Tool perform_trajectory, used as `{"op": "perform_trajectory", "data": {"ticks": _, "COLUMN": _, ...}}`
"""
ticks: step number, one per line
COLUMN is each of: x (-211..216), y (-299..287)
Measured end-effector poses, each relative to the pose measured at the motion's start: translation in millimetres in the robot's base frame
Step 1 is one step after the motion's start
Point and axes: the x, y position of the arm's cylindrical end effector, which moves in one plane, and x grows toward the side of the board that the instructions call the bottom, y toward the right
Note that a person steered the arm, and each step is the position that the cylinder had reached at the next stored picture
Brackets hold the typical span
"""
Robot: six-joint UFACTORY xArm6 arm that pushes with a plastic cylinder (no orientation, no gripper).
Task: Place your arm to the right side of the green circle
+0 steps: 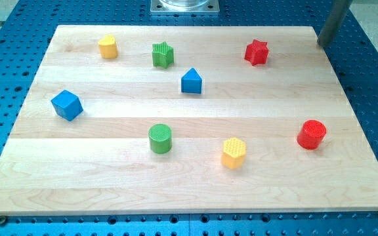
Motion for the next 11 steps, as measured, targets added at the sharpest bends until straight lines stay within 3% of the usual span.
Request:
{"op": "perform_trajectory", "data": {"ticks": 2, "x": 46.5, "y": -23.4}}
{"op": "perform_trajectory", "data": {"ticks": 4, "x": 45.1, "y": -47.0}}
{"op": "perform_trajectory", "data": {"ticks": 5, "x": 46.2, "y": -109.6}}
{"op": "perform_trajectory", "data": {"ticks": 6, "x": 55.9, "y": -111.1}}
{"op": "perform_trajectory", "data": {"ticks": 7, "x": 97.8, "y": -141.0}}
{"op": "perform_trajectory", "data": {"ticks": 8, "x": 172.3, "y": -166.5}}
{"op": "perform_trajectory", "data": {"ticks": 10, "x": 260.2, "y": -280.7}}
{"op": "perform_trajectory", "data": {"ticks": 11, "x": 275.2, "y": -353.5}}
